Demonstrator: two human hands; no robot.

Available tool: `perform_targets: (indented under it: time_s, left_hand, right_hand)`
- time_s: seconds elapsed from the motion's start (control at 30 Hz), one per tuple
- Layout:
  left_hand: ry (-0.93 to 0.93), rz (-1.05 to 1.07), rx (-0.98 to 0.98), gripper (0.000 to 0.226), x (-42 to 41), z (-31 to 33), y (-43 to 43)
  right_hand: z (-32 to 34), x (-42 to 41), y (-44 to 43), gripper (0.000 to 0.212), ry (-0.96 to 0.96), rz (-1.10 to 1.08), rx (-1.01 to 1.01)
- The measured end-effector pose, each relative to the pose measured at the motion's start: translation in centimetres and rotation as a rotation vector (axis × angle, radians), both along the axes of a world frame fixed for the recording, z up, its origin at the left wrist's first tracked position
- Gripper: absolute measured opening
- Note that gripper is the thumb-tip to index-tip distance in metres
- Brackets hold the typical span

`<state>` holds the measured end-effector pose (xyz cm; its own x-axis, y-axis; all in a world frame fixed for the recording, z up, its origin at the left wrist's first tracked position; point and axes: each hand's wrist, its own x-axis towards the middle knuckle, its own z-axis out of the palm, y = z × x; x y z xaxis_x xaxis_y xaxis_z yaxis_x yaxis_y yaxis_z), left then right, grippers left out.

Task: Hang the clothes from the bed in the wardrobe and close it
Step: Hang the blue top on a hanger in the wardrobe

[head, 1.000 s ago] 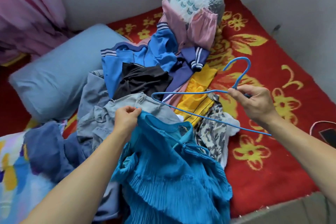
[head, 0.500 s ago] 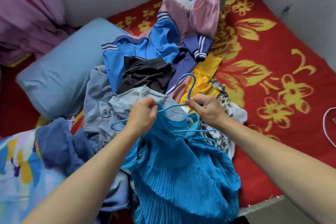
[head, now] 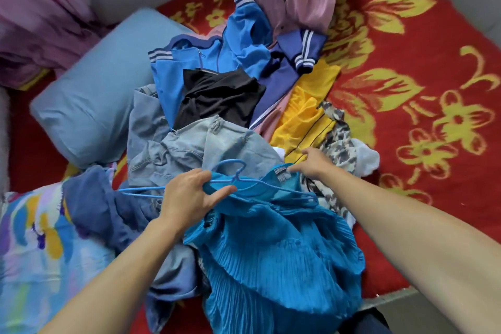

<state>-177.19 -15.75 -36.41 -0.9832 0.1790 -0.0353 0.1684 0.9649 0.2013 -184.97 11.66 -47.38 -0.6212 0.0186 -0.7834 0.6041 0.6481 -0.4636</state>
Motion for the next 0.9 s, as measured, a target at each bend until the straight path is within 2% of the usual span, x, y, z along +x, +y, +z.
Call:
perform_targets:
  time_s: [0.03,0.07,0.1,0.13,0.2,0.23,0.3,0.37,0.5,0.6,0.67,0.7,0.77,0.8,0.83,0.9]
  left_hand:
    - [0.005,0.014,0.047,0.061,0.4,0.0,-0.4]
    - [0.013,0.019,0.089,0.060,0.7,0.0,-0.8]
    - [0.010,0.030,0.116,0.060,1.0,0.0,-1.2]
    - [-0.001,0.038,0.130,0.058,1.3,0.0,-1.5]
    - [-0.030,0.062,0.097,0.054,1.4,-0.1,-2.4]
    - [-0.044,0.077,0.067,0.055,1.4,0.0,-2.8]
    - [-0.050,0.113,0.062,0.057,1.2,0.4,-3.6]
    - [-0.059,0.121,0.081,0.052,0.9,0.9,-3.8]
    - [-0.085,0.017,-0.083,0.049,0.4,1.1,-2.2]
    - [-0.112,0.137,-0.092,0.034,-0.2,1.7,-1.3]
    - [-0.094,0.190,-0.050,0.033,-0.4,2.4,-0.9]
    - [-0.082,0.192,-0.020,0.034,-0.5,2.8,-0.5]
    - [-0.062,0.192,0.077,0.033,-0.5,3.9,0.6]
    - [-0.046,0.194,0.136,0.031,-0.7,4.5,1.2]
    - [-0.020,0.199,0.194,0.029,-0.8,5.3,1.7]
    - [0.056,0.205,0.295,0.027,-1.2,7.2,2.5]
  right_hand:
    - [-0.9,0.4,0.1,0.093,-0.075,0.033,-0.015]
    - [-1.5,0.8,-0.4,0.097,-0.134,0.042,-0.061]
    - [-2.2,1.3,-1.1,0.087,-0.163,0.013,-0.104]
    - [-2.8,1.6,-1.9,0.066,-0.160,-0.055,-0.146]
    - [-3.7,2.2,-2.9,0.017,-0.138,-0.333,-0.209]
    - [-3.9,2.5,-2.7,0.006,-0.141,-0.470,-0.247]
    - [-4.2,2.7,-0.8,0.018,-0.124,-0.538,-0.241]
    - [-3.4,2.8,1.7,0.024,-0.048,-0.442,-0.127]
    - [-0.5,2.1,5.5,0.024,0.081,-0.345,-0.065]
    - [2.6,1.6,6.5,0.021,0.210,-0.251,-0.061]
    - [4.8,1.6,6.3,0.017,0.283,-0.245,-0.151]
    - [6.0,1.6,6.0,0.014,0.287,-0.228,-0.258]
    - [8.9,2.0,5.0,0.010,0.155,-0.067,-0.451]
    - [10.1,2.1,4.5,0.020,0.125,0.071,-0.434]
    - [11.0,2.2,4.2,0.030,0.184,0.195,-0.331]
    - [12.8,1.9,3.9,0.030,0.536,0.290,0.052]
